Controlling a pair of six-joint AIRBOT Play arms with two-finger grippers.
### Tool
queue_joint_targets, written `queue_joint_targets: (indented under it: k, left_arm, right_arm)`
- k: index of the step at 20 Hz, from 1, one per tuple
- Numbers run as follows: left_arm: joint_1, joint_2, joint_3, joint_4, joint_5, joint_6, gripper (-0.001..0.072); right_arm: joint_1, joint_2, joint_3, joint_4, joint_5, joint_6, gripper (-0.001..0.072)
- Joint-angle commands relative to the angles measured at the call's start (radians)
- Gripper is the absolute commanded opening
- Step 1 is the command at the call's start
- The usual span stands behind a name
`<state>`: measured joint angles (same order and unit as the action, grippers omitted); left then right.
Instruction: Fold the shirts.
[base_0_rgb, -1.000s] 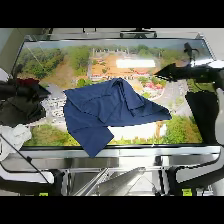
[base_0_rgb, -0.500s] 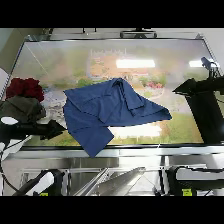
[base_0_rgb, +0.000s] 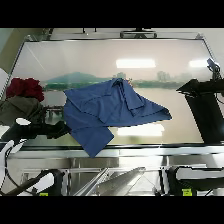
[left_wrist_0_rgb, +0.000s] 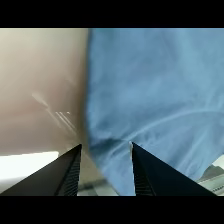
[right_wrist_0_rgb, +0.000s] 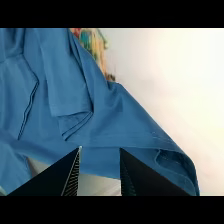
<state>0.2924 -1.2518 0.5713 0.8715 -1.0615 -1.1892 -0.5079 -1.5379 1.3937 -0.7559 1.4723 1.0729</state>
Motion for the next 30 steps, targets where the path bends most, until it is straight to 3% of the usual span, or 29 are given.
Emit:
queue_joint_targets:
  k: [1,4,5,6,7,8,17,25,26,27,29,30]
  left_arm:
    - [-0.077,-0.087,0.087,-0.008,0.052,0.003,0.0334]
    - [-0.089,-0.106,0.119,-0.009,0.051,0.003,0.0333]
    - [-0.088,-0.106,0.119,-0.009,0.05,0.004,0.0268]
    - [-0.088,-0.106,0.119,-0.006,0.043,0.016,0.0077]
    - [-0.088,-0.106,0.119,-0.009,0.038,0.041,0.0029]
    - [-0.089,-0.106,0.119,-0.009,0.036,0.044,0.0029]
    - [-0.089,-0.106,0.119,-0.009,0.035,0.044,0.0029]
    - [-0.089,-0.106,0.119,-0.009,0.035,0.044,0.0029]
    - [-0.089,-0.106,0.119,-0.009,0.033,0.045,0.0029]
    - [-0.089,-0.106,0.119,-0.009,0.032,0.045,0.0029]
    - [-0.089,-0.106,0.119,-0.009,0.03,0.047,0.0029]
    - [-0.089,-0.106,0.119,-0.009,0.028,0.048,0.0029]
  right_arm:
    - [-0.016,-0.025,0.0,-0.002,-0.007,0.019,0.0302]
    - [-0.061,-0.045,0.0,-0.07,0.0,-0.023,0.0304]
    - [-0.071,-0.051,-0.001,-0.114,0.029,-0.105,0.0303]
    - [-0.077,-0.057,-0.007,-0.169,0.06,-0.18,0.0304]
    - [-0.077,-0.059,-0.024,-0.215,0.057,-0.184,0.0342]
    - [-0.076,-0.06,-0.048,-0.252,0.038,-0.193,0.0459]
    - [-0.062,-0.191,-0.199,-0.269,-0.043,-0.213,0.0462]
    - [0.097,-0.235,-0.199,-0.255,-0.13,-0.214,0.0458]
    - [0.114,-0.235,-0.199,-0.255,-0.13,-0.214,0.0442]
    - [0.127,-0.235,-0.199,-0.262,-0.122,-0.214,0.0356]
    - [0.141,-0.235,-0.199,-0.282,-0.103,-0.209,0.0334]
    - [0.141,-0.235,-0.199,-0.28,-0.093,-0.205,0.0187]
